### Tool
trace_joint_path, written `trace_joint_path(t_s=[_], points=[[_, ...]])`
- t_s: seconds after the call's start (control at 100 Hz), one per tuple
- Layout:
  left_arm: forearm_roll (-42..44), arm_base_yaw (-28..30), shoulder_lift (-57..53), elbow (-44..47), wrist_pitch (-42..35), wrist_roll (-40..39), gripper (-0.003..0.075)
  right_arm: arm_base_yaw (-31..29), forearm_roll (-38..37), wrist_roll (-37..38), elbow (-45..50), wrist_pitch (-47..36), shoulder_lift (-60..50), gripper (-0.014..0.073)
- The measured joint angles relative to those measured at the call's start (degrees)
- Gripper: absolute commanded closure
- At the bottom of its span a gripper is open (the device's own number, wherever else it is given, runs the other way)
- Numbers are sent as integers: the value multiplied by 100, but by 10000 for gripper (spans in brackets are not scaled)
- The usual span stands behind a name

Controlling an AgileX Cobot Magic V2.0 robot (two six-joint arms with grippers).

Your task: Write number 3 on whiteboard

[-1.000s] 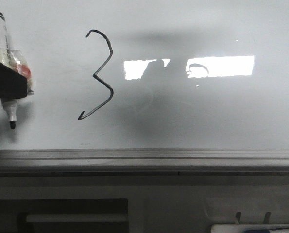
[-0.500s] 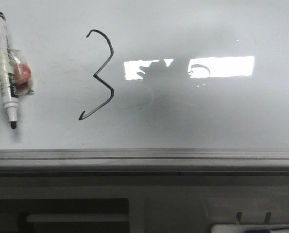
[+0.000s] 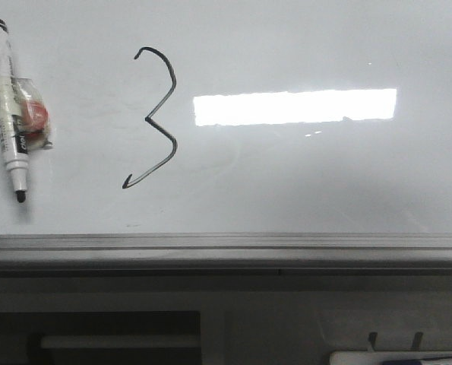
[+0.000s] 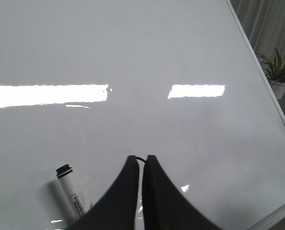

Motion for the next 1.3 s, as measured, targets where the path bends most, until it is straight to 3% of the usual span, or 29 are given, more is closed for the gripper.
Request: trace_joint_path(t_s=[0.21, 0.4, 1.3], points=[[121, 0, -390, 423, 24, 0, 741, 0, 0, 0, 1525, -395, -1158, 639], [236, 0, -563, 624, 36, 0, 741, 0, 0, 0, 2179, -454, -1707, 639], [267, 181, -584, 939, -236, 0, 741, 0, 0, 0, 2310, -442, -1766, 639]])
